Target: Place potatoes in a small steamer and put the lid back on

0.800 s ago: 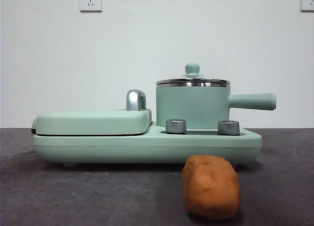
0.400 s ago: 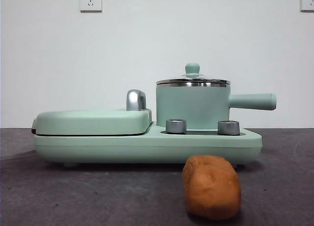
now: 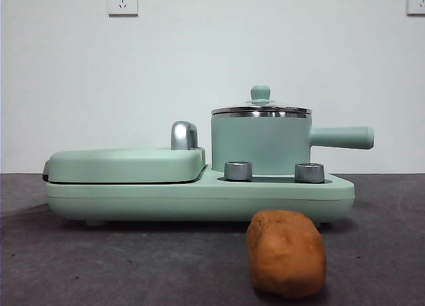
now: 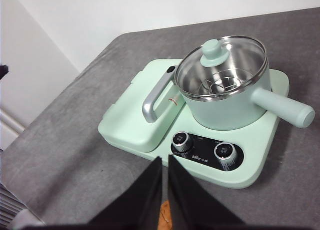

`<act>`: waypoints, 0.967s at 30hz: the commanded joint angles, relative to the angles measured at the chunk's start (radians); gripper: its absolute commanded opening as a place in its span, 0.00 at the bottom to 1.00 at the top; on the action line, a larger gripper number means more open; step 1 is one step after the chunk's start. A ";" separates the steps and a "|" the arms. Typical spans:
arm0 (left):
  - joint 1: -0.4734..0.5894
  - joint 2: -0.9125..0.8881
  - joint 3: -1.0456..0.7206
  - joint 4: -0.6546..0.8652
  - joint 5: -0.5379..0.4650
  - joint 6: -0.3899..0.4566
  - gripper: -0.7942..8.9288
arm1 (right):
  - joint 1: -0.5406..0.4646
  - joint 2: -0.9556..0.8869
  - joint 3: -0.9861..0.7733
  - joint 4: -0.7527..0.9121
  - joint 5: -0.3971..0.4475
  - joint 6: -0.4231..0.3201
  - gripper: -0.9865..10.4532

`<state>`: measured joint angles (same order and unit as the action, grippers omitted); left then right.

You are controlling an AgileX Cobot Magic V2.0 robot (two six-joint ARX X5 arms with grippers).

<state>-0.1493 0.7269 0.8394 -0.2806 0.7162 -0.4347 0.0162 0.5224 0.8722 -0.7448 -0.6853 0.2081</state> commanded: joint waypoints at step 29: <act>-0.369 0.797 0.664 -0.239 -0.171 0.398 0.51 | 0.002 0.039 0.020 0.003 0.031 -0.038 0.53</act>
<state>-0.5117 1.5047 1.4757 -0.5217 0.5575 -0.0803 0.0162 0.5545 0.8726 -0.7483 -0.6544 0.1822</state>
